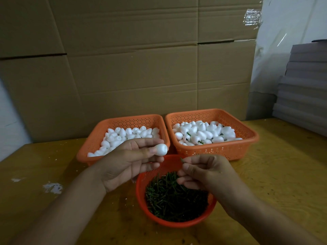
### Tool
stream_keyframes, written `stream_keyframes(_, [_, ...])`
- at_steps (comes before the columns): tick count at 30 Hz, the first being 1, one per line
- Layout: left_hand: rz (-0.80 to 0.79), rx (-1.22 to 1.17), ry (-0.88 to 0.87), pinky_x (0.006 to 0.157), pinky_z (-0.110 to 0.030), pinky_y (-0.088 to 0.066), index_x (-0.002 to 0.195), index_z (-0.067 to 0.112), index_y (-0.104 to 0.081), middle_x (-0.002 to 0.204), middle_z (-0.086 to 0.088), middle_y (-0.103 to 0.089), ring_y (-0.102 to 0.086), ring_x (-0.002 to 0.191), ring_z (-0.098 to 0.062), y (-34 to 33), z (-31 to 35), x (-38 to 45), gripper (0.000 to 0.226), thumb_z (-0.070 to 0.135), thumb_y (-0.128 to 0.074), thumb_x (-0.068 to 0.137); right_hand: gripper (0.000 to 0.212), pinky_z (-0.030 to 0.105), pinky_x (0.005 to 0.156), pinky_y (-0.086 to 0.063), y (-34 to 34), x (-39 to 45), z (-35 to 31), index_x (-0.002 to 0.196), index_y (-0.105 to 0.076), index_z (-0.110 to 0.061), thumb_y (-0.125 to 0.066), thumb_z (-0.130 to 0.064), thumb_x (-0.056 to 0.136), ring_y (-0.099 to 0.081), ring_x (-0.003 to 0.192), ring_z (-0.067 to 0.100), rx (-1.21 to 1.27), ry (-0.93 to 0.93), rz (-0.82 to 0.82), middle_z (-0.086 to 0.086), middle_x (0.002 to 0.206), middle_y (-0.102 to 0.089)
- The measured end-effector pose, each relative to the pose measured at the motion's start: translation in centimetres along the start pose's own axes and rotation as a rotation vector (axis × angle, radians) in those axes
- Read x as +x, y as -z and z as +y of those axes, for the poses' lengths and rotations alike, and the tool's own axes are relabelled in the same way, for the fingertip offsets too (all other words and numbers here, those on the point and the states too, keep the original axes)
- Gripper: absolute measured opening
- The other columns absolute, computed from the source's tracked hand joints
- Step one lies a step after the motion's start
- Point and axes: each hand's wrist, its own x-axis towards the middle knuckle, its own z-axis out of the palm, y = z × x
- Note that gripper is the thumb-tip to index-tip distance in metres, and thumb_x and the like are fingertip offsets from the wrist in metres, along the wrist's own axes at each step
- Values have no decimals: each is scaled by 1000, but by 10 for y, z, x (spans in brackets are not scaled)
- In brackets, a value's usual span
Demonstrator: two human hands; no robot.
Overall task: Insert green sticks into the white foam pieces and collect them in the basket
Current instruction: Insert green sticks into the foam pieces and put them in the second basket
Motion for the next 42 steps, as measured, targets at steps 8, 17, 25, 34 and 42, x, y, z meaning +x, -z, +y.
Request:
stream_keyframes(8, [-21,-85,17,71,-31,-59,106,12,-78,100,-14,-72,-69,80,-18,-2,-1,2,29,25,-56,94,18,20,58,-54,2,-1,3,98,-74,-6,-56,-2,97,-65,66,11,-84,98,15,3,72,-69])
stream_keyframes(17, [-6,-6,-4,76,-30,-59,106,13,-78,97,-12,-72,-69,84,-17,3,-2,0,28,12,-71,79,6,20,62,-58,-2,-2,1,92,-68,5,-63,6,89,-74,70,22,70,132,36,19,77,-74])
stream_keyframes(25, [10,90,-52,82,-28,-58,109,10,-75,112,-17,-73,-72,100,-23,-2,-3,-1,27,4,-73,82,12,22,50,-52,0,-3,-1,79,-72,-4,-69,-11,88,-71,63,18,-110,278,120,12,74,-74])
stream_keyframes(34, [14,136,-59,82,-26,-58,109,14,-75,118,-15,-72,-72,106,-27,-8,-4,-1,32,10,-79,77,14,21,48,-50,0,-3,2,82,-71,-7,-63,-9,94,-70,61,15,-137,306,137,8,75,-75])
stream_keyframes(42, [6,165,-45,82,-26,-58,108,14,-75,117,-14,-72,-72,106,-27,-12,-5,-2,31,10,-79,77,13,20,49,-50,1,-4,3,83,-72,-10,-64,-11,93,-71,63,17,-169,334,139,7,75,-75])
